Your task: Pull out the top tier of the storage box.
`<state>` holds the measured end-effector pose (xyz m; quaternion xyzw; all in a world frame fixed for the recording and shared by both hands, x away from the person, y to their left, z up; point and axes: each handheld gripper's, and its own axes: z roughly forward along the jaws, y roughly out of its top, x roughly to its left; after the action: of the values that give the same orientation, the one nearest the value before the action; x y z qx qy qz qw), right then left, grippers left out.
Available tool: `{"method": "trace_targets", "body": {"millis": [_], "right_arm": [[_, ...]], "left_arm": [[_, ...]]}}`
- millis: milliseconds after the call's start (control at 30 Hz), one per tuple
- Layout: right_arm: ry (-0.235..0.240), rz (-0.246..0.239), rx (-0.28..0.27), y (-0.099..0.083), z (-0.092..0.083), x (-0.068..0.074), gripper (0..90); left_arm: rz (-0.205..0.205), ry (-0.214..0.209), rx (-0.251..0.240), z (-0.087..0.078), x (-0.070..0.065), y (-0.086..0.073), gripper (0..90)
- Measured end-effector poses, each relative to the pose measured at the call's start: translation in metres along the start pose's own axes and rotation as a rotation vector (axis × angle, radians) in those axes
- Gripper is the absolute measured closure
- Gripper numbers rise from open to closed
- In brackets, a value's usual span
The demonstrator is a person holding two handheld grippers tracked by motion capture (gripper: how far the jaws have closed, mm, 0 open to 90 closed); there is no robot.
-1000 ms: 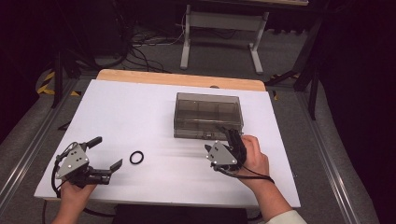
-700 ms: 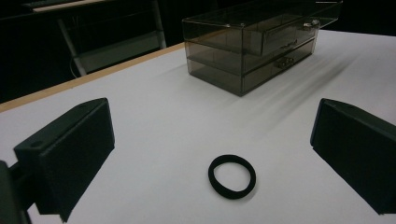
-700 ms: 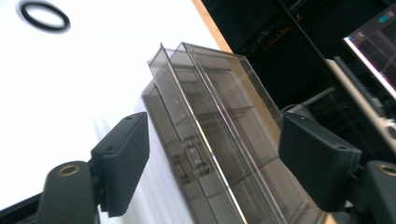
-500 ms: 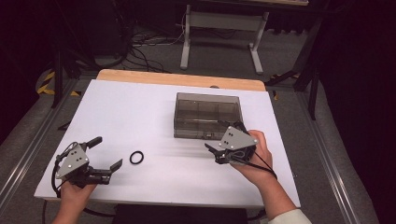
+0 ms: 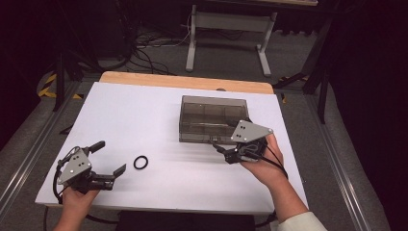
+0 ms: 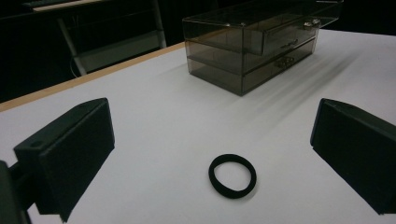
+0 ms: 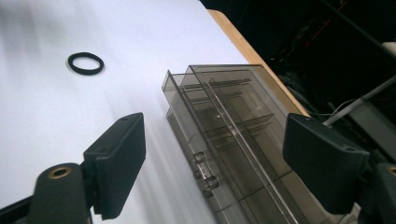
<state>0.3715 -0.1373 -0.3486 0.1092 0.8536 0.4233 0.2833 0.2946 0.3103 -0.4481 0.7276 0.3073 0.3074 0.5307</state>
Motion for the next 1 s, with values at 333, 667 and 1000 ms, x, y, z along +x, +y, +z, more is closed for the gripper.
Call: {"method": "trace_targets", "body": {"millis": [333,667,1000], "right_arm": [[0.077,0.016,0.067,0.004,0.008,-0.014,21.4],[0.119,-0.024,0.166,0.007,0.019,-0.026,23.9],[0.148,-0.07,0.236,0.005,0.03,-0.029,26.7]], "left_arm": [[-0.011,-0.014,0.002,0.0,-0.001,0.0,0.6],[-0.01,-0.014,0.001,0.001,-0.001,0.0,0.6],[-0.008,-0.013,0.002,0.001,-0.001,0.0,0.6]]}}
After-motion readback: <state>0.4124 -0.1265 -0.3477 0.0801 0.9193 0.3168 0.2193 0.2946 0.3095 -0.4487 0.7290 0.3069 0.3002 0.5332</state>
